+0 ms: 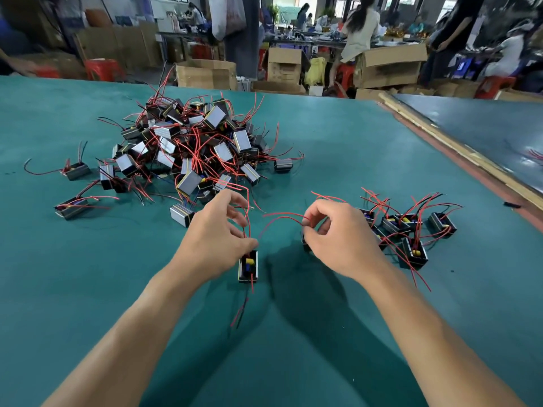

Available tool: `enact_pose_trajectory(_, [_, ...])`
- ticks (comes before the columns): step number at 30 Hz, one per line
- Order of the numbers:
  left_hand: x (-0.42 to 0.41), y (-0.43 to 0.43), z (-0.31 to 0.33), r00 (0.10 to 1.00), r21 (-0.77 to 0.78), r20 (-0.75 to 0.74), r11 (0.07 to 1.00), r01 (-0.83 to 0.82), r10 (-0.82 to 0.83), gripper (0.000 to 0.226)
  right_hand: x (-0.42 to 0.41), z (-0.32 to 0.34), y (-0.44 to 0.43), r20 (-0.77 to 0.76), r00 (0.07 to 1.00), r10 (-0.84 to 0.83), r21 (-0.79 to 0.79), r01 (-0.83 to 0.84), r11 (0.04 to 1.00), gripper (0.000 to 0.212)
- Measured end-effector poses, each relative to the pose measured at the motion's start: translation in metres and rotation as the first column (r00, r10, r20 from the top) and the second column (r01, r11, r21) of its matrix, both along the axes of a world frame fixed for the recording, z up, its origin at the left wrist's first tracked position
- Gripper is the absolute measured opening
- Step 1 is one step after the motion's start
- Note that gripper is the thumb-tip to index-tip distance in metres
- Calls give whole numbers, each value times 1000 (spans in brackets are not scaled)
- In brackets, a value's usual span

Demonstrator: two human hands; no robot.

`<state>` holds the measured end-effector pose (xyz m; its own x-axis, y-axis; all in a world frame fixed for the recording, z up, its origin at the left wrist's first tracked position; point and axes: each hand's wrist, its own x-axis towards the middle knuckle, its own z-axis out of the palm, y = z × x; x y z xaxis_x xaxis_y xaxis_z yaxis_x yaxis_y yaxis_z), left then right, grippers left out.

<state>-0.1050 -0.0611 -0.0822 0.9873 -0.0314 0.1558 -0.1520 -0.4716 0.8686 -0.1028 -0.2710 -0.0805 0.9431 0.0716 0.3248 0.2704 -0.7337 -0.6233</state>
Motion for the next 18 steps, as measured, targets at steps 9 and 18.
enact_pose_trajectory(9, [-4,-3,5,999,-199,-34,980,-20,14,56,2,-3,0,-59,997,49,27,-48,999,17])
enact_pose_trajectory(18, [-4,-3,9,963,46,205,981,-189,176,28,-7,15,-6,-94,978,186,262,-156,952,51])
